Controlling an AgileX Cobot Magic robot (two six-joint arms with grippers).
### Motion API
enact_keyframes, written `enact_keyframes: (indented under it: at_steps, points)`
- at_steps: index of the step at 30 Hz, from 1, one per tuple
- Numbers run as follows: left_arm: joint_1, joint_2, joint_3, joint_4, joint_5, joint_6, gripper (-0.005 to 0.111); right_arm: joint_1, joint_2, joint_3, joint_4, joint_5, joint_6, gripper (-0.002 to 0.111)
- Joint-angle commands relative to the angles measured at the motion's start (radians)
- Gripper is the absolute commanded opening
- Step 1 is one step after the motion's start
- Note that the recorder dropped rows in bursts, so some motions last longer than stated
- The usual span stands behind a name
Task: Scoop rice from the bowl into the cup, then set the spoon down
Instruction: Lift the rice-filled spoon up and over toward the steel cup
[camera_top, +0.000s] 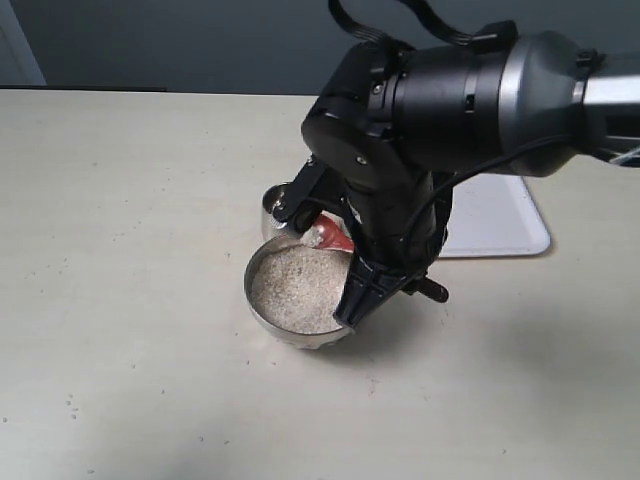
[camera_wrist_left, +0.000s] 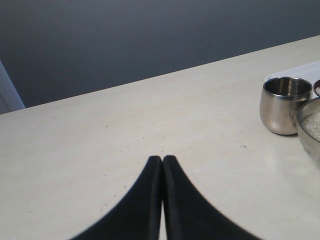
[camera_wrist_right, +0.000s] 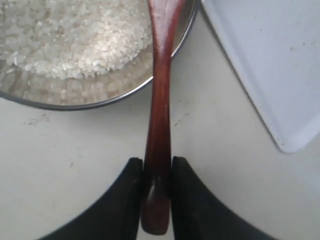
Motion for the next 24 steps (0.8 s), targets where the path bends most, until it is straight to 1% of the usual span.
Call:
enact_keyframes:
  at_steps: [1,14,24]
  points:
    - [-0.002,-0.004,-0.002,-0.001,-0.014,-0.005,0.001,-0.025,-0.015,-0.003,0.023,-0.032,-0.029,-0.001]
    - [-0.002,-0.004,-0.002,-0.001,-0.014,-0.005,0.001,-0.102,-0.015,-0.005,0.04,-0.18,-0.036,-0.001]
    - [-0.002,-0.004,-0.002,-0.001,-0.014,-0.005,0.001,-0.104,0.034,-0.005,0.007,-0.255,-0.04,-0.001]
